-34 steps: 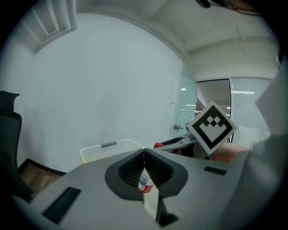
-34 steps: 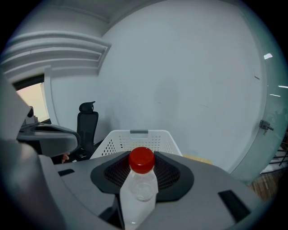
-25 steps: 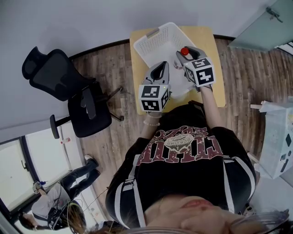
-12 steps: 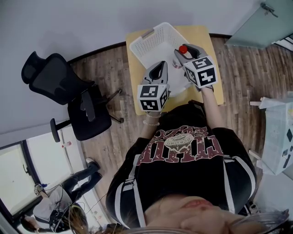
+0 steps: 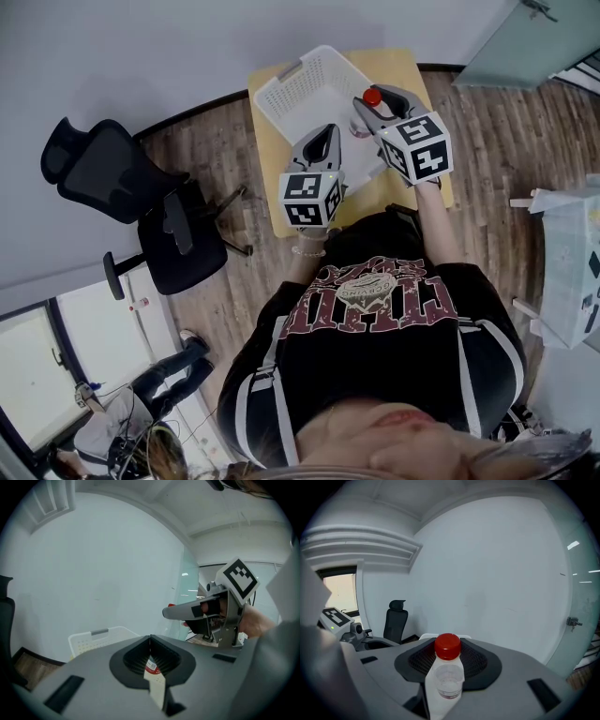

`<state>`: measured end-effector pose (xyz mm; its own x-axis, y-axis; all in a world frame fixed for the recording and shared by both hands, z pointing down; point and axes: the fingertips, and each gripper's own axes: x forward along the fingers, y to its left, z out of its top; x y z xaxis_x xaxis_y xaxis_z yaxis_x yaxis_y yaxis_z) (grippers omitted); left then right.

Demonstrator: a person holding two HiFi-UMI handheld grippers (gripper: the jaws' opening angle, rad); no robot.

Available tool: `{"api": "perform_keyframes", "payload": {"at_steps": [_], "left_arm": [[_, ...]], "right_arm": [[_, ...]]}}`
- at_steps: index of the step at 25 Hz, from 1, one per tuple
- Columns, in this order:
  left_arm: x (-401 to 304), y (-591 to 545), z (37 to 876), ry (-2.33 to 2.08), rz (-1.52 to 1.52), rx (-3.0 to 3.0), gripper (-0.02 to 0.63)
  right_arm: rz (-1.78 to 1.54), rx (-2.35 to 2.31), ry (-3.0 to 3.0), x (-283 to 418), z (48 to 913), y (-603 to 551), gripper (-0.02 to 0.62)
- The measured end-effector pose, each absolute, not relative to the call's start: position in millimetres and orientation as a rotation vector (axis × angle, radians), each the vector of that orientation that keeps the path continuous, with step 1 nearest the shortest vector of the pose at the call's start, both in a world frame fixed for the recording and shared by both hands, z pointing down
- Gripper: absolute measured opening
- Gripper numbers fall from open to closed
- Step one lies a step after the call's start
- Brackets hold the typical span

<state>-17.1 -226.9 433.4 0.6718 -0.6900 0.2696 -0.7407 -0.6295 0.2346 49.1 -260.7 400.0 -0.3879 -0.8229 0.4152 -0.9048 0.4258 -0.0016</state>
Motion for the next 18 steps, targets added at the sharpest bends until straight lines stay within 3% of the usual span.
{"api": "perform_keyframes", "payload": {"at_steps": [18], "left_arm": [[25, -214, 429, -1.036, 0.236, 2.610, 0.048]], "right_arm": [[0.262, 1.565, -2.382, 91, 349, -229, 0.167]]}}
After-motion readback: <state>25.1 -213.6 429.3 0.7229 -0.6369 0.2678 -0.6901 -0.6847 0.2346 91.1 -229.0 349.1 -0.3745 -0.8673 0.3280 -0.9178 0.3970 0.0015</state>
